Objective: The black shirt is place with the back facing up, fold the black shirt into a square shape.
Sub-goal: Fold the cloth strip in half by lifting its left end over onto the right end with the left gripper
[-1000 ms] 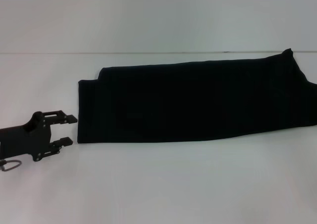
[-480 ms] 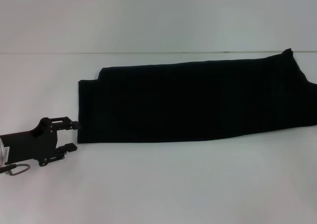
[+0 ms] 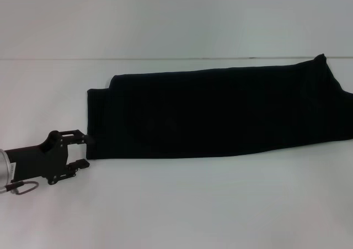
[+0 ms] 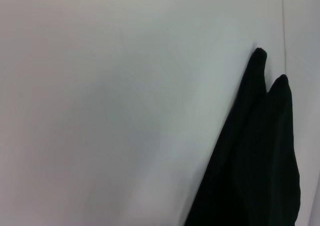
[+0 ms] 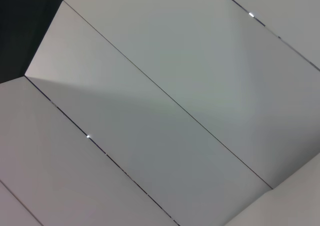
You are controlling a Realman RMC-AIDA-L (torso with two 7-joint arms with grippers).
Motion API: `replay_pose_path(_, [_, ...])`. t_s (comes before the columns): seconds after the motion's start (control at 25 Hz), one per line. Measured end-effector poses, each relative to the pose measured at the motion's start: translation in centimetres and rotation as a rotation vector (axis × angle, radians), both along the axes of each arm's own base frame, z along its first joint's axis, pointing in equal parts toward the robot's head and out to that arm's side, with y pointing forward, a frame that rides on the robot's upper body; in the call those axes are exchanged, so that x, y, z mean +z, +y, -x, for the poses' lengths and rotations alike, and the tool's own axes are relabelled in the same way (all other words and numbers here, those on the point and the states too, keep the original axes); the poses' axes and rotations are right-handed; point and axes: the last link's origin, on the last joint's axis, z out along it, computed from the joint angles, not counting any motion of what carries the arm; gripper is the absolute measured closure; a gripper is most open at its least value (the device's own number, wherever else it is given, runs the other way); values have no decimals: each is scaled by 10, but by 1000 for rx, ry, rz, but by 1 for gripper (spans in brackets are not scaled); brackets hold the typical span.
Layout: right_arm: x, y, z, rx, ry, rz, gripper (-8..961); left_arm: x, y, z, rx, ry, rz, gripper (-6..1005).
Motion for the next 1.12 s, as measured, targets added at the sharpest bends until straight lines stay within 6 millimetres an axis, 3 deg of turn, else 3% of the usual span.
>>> replay_pose_path(0.72, [0, -1, -1, -5, 0, -2, 269, -11, 7, -5, 7, 4, 7, 399])
replay_pose_path(1.12, [1, -3, -4, -14, -2, -2, 269, -18, 21, -17, -15, 24, 8, 399])
